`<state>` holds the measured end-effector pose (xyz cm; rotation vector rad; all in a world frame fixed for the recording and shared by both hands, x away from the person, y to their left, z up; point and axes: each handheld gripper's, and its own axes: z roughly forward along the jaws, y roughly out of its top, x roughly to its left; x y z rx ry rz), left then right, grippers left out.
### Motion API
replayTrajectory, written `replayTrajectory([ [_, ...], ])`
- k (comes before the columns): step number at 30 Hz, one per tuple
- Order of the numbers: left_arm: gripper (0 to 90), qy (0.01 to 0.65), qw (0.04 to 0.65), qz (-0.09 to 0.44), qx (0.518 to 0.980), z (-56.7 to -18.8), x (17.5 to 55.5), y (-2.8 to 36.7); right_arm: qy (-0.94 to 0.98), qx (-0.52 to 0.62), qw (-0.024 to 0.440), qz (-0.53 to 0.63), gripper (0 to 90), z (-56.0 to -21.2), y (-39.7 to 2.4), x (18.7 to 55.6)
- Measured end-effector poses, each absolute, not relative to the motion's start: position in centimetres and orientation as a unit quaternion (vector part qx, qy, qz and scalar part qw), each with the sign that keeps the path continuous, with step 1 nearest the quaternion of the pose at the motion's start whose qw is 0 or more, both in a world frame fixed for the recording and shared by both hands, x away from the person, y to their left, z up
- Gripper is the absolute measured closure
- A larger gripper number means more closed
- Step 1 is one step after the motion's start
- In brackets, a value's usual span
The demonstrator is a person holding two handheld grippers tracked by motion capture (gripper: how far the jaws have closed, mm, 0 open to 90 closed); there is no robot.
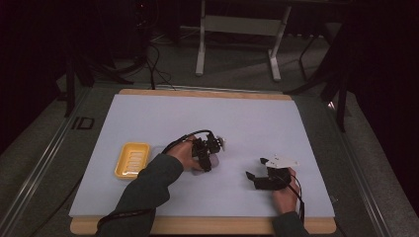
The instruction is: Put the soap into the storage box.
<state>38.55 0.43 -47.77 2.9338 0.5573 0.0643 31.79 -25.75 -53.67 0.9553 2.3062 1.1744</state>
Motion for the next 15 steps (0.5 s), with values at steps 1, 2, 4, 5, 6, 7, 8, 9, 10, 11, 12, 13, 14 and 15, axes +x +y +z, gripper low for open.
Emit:
replayTrajectory([
  [1,49.9,0.189,0.076,0.021,0.979,-47.7,38.6,0.5,0.82,0.34,0.191,0.418,19.2,-53.7,-25.8,31.8],
  [2,49.9,0.19,0.076,0.02,0.979,-47.6,38.6,0.6,0.82,0.34,0.191,0.418,19.1,-53.7,-25.8,31.8],
  [4,49.9,0.194,0.076,0.019,0.978,-47.6,38.6,0.8,0.82,0.34,0.19,0.419,19.1,-53.7,-25.8,31.8],
  [5,49.9,0.194,0.076,0.02,0.978,-47.5,38.6,0.9,0.82,0.34,0.19,0.419,19.2,-53.7,-25.8,31.8],
  [6,49.9,0.198,0.076,0.019,0.977,-47.5,38.6,1.0,0.82,0.34,0.19,0.419,19.1,-53.7,-25.8,31.8],
  [7,49.9,0.199,0.078,0.018,0.977,-47.4,38.7,1.1,0.82,0.34,0.19,0.418,19.2,-53.7,-25.8,31.8],
  [8,49.9,0.2,0.077,0.017,0.977,-47.4,38.7,1.3,0.82,0.34,0.191,0.418,19.1,-53.7,-25.8,31.8],
  [9,49.8,0.203,0.078,0.017,0.976,-47.3,38.7,1.4,0.82,0.34,0.191,0.418,19.2,-53.7,-25.8,31.8],
  [10,49.8,0.204,0.079,0.018,0.976,-47.3,38.7,1.5,0.82,0.34,0.191,0.418,19.2,-53.7,-25.8,31.8],
  [11,49.9,0.207,0.079,0.018,0.975,-47.2,38.7,1.7,0.82,0.34,0.191,0.418,19.2,-53.7,-25.8,31.8],
  [12,49.9,0.208,0.077,0.017,0.975,-47.0,38.8,1.8,0.82,0.34,0.191,0.419,19.2,-53.7,-25.8,31.8],
  [13,49.9,0.21,0.077,0.017,0.975,-47.0,38.8,1.9,0.82,0.34,0.19,0.419,19.2,-53.7,-25.8,31.8],
  [14,49.9,0.214,0.079,0.02,0.973,-46.8,38.8,2.1,0.82,0.34,0.191,0.419,19.2,-53.7,-25.8,31.8],
  [15,49.9,0.215,0.078,0.019,0.973,-46.7,38.8,2.3,0.82,0.34,0.191,0.418,19.1,-53.7,-25.8,31.8],
])
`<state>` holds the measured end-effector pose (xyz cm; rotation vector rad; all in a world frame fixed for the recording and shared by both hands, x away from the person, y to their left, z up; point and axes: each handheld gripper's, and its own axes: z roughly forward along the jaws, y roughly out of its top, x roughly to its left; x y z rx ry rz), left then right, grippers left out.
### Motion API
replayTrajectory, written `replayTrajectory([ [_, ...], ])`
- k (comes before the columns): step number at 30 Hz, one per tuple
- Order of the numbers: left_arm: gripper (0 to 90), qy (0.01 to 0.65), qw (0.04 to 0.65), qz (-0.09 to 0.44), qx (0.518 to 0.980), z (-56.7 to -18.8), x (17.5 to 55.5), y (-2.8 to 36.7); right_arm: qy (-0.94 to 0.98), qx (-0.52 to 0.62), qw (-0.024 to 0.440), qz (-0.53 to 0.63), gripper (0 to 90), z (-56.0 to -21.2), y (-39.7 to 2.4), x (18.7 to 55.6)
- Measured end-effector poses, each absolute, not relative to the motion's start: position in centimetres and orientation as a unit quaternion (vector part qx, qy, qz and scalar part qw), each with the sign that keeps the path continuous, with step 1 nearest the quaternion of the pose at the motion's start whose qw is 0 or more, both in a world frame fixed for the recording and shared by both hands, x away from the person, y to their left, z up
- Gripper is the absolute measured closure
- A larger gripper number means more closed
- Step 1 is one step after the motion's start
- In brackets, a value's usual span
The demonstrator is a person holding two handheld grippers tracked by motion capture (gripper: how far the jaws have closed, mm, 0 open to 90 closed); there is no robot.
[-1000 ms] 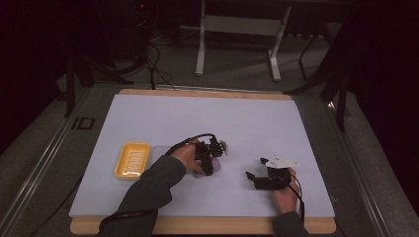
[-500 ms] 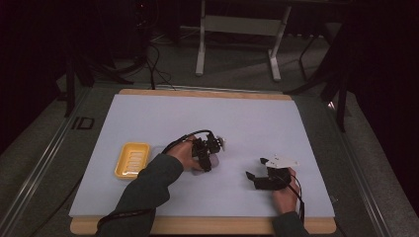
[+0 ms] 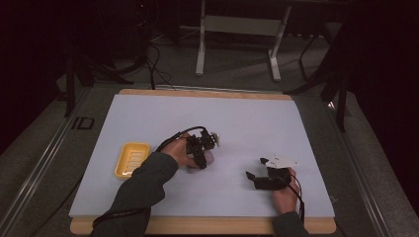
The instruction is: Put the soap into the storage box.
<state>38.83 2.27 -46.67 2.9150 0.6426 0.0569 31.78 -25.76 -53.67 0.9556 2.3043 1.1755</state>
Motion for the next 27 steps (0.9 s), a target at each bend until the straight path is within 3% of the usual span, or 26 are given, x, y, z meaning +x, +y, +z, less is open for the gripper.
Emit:
replayTrajectory([
  [27,49.8,0.285,0.095,0.024,0.953,-44.8,39.5,6.1,0.821,0.34,0.191,0.417,19.1,-53.7,-25.7,31.8],
])
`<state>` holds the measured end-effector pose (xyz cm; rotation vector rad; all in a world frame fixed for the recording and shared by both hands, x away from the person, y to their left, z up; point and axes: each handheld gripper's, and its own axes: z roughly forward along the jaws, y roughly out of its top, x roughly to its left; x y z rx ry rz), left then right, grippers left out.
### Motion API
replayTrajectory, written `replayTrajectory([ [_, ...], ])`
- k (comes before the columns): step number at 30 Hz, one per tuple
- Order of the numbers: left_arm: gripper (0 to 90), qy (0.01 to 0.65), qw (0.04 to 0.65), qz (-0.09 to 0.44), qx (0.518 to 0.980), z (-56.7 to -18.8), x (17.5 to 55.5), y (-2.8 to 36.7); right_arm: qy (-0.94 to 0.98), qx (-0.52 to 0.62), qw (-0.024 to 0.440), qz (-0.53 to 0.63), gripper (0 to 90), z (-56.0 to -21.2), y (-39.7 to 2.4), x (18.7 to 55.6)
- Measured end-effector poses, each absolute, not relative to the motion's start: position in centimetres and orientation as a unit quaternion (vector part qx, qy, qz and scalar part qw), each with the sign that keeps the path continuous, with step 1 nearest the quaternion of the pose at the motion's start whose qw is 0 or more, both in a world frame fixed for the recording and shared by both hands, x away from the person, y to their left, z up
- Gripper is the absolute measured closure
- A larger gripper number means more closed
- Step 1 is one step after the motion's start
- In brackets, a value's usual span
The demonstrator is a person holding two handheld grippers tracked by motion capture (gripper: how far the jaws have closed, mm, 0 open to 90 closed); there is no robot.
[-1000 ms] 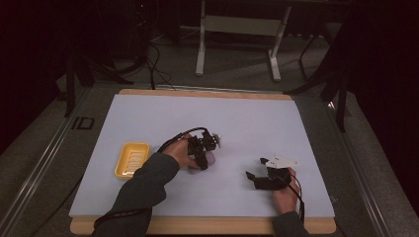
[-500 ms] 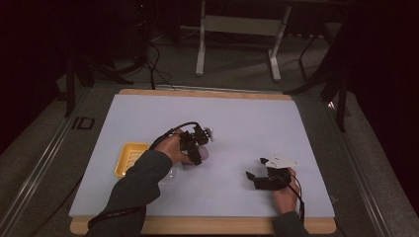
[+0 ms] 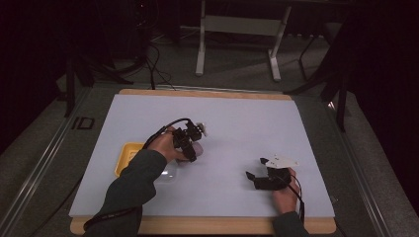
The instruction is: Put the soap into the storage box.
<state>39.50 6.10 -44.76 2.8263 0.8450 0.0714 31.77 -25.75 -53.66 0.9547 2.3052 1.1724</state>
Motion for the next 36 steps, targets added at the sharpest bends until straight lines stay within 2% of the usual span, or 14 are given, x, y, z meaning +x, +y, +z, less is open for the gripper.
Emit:
replayTrajectory([
  [36,49.8,0.343,0.109,0.04,0.932,-43.3,39.1,11.4,0.821,0.338,0.194,0.417,19.2,-53.7,-25.7,31.7],
])
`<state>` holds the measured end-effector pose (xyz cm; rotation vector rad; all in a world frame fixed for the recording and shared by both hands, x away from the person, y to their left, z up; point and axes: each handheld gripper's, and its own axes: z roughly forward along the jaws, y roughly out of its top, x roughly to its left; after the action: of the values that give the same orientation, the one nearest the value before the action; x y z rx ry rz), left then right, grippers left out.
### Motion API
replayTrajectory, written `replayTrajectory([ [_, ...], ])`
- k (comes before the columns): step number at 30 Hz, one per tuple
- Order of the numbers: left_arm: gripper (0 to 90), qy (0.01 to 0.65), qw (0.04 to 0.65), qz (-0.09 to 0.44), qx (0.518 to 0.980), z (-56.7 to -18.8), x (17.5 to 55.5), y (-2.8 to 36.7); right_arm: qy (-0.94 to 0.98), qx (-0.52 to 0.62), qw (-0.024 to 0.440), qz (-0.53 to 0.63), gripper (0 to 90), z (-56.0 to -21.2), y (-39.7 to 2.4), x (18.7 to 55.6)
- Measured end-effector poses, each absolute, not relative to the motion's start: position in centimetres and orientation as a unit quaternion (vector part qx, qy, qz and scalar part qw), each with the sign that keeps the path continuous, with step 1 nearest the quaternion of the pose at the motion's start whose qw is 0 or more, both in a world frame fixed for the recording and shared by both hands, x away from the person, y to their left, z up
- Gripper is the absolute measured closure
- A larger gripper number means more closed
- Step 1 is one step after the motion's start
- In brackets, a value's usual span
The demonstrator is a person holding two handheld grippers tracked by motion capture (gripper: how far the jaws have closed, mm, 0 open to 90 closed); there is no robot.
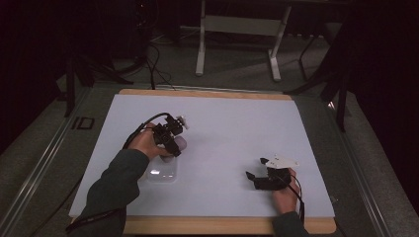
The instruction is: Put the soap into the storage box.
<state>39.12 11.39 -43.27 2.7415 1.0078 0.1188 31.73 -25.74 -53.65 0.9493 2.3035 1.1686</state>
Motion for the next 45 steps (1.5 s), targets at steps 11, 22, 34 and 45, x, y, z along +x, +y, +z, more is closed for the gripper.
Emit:
replayTrajectory([
  [11,49.8,0.361,0.108,0.041,0.926,-43.0,39.1,13.1,0.821,0.338,0.194,0.417,19.2,-53.7,-25.7,31.7],
  [22,49.8,0.383,0.107,0.043,0.917,-42.7,39.0,15.1,0.821,0.338,0.195,0.416,19.2,-53.7,-25.7,31.7],
  [34,49.8,0.411,0.102,0.038,0.905,-43.0,39.1,17.4,0.821,0.338,0.196,0.416,19.2,-53.7,-25.7,31.7],
  [45,49.8,0.431,0.101,0.037,0.896,-43.4,38.9,19.0,0.821,0.338,0.198,0.416,19.2,-53.7,-25.7,31.7],
])
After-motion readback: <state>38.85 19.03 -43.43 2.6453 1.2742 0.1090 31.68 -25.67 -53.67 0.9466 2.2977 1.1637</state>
